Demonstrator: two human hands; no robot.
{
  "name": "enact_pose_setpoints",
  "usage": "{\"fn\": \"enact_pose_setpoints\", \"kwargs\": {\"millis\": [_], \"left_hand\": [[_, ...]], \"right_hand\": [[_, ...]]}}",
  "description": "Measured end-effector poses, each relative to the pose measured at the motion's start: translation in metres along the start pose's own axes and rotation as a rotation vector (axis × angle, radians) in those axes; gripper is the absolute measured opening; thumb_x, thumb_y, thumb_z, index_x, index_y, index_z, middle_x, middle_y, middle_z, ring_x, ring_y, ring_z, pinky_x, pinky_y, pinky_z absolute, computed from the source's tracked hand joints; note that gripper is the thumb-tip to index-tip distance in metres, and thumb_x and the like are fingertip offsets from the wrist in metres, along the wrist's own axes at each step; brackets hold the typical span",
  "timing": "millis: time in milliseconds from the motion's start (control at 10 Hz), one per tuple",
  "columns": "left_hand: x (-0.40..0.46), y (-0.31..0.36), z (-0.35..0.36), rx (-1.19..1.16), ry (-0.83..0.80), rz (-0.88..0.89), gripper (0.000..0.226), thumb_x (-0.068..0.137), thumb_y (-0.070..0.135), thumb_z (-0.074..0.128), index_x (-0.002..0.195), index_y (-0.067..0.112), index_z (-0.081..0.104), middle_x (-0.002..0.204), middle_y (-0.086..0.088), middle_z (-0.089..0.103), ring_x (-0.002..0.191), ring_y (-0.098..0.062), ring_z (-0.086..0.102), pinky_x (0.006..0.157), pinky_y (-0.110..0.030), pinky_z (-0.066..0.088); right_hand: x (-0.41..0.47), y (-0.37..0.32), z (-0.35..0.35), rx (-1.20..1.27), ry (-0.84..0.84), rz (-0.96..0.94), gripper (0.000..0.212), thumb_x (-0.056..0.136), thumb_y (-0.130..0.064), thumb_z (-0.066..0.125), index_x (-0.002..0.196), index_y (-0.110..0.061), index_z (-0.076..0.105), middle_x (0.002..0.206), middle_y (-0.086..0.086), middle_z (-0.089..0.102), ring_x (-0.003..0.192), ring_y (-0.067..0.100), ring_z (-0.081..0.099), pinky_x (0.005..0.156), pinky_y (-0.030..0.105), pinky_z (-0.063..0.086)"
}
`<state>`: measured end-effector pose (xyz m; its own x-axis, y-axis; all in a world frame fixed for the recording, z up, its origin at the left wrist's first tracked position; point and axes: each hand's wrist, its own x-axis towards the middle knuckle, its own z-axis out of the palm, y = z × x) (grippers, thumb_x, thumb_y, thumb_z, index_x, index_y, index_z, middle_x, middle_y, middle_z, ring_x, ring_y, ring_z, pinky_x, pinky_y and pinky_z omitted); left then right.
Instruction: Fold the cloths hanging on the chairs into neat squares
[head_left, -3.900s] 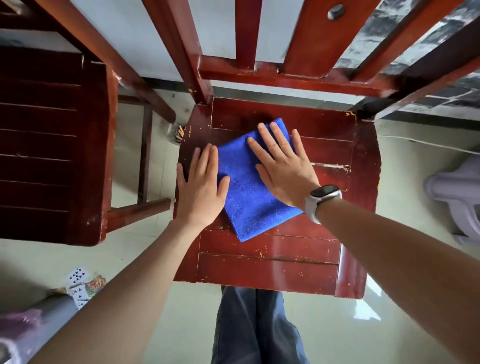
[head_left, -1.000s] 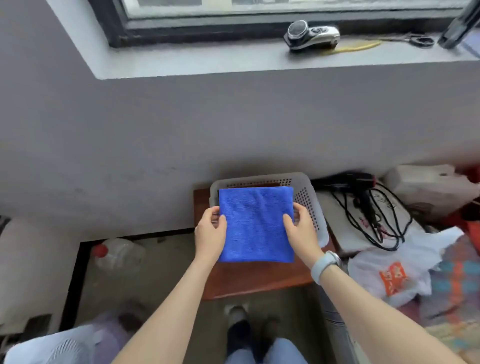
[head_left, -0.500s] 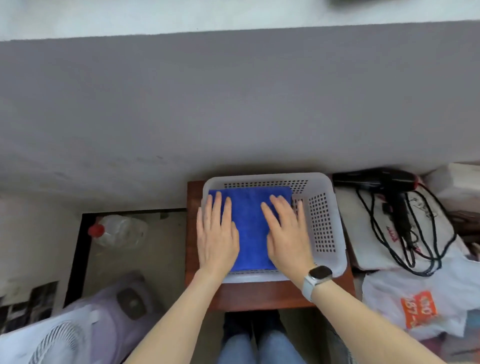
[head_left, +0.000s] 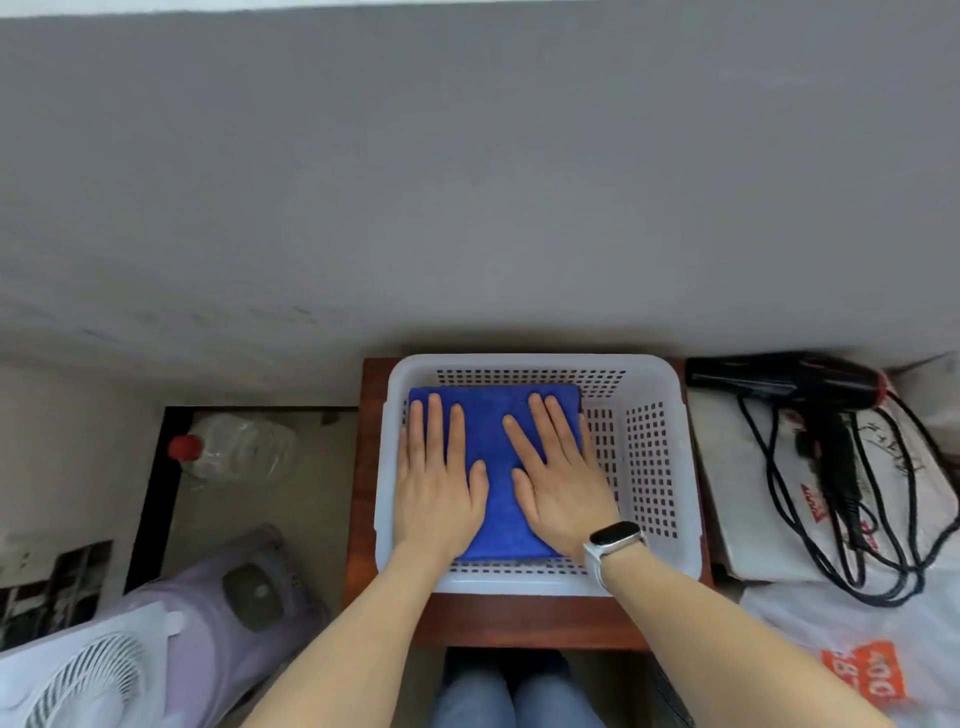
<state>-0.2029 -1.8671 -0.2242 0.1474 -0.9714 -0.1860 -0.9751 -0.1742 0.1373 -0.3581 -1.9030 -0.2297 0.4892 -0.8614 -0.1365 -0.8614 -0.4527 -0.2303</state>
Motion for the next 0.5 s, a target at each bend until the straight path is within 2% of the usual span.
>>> {"fn": "enact_pose_setpoints", "kwargs": {"millis": [100, 200, 300, 400, 500], "left_hand": [[-0.001, 0.000, -0.015, 0.034, -0.044, 0.003, 0.063, 0.088, 0.039, 0.029, 0.141, 0.006, 0.022, 0.148, -0.016, 0.028, 0.139, -0.031, 0.022, 0.112, -0.050, 0.013], [0.004, -0.002, -0.041, 0.086, -0.109, 0.026, 0.062, 0.082, 0.041, 0.033, 0.135, 0.010, 0.044, 0.139, -0.013, 0.046, 0.131, -0.029, 0.040, 0.106, -0.059, 0.015], [0.007, -0.001, -0.075, 0.104, -0.196, 0.070, 0.054, 0.087, 0.035, 0.038, 0.137, 0.015, 0.041, 0.143, -0.008, 0.041, 0.135, -0.024, 0.033, 0.110, -0.061, 0.013], [0.027, 0.005, -0.129, 0.049, -0.094, 0.084, 0.045, 0.094, 0.028, 0.032, 0.138, 0.020, 0.034, 0.143, 0.001, 0.038, 0.134, -0.016, 0.029, 0.113, -0.047, 0.010], [0.053, 0.005, -0.185, -0.062, 0.282, 0.237, 0.034, 0.081, 0.023, 0.037, 0.100, 0.015, 0.064, 0.093, -0.002, 0.066, 0.089, -0.024, 0.063, 0.088, -0.037, 0.040]], "right_hand": [[-0.001, -0.007, -0.013, -0.020, -0.041, 0.065, 0.057, 0.089, -0.039, 0.033, 0.141, -0.018, 0.027, 0.148, 0.011, 0.032, 0.138, 0.024, 0.023, 0.105, 0.049, 0.024], [0.002, -0.016, -0.043, -0.046, -0.112, 0.092, 0.056, 0.080, -0.039, 0.036, 0.132, -0.020, 0.046, 0.138, 0.013, 0.048, 0.127, 0.026, 0.047, 0.095, 0.055, 0.041], [0.009, -0.022, -0.074, -0.090, -0.150, 0.115, 0.044, 0.076, -0.034, 0.036, 0.106, -0.022, 0.066, 0.115, 0.008, 0.066, 0.107, 0.024, 0.063, 0.090, 0.062, 0.041], [0.035, -0.033, -0.137, -0.016, -0.196, 0.102, 0.031, 0.092, -0.026, 0.034, 0.105, -0.014, 0.060, 0.113, 0.007, 0.060, 0.109, 0.028, 0.053, 0.102, 0.048, 0.033], [0.057, -0.042, -0.197, 0.097, -0.192, 0.106, 0.027, 0.093, -0.026, 0.033, 0.095, -0.012, 0.056, 0.109, 0.014, 0.062, 0.100, 0.034, 0.057, 0.073, 0.036, 0.039]]}}
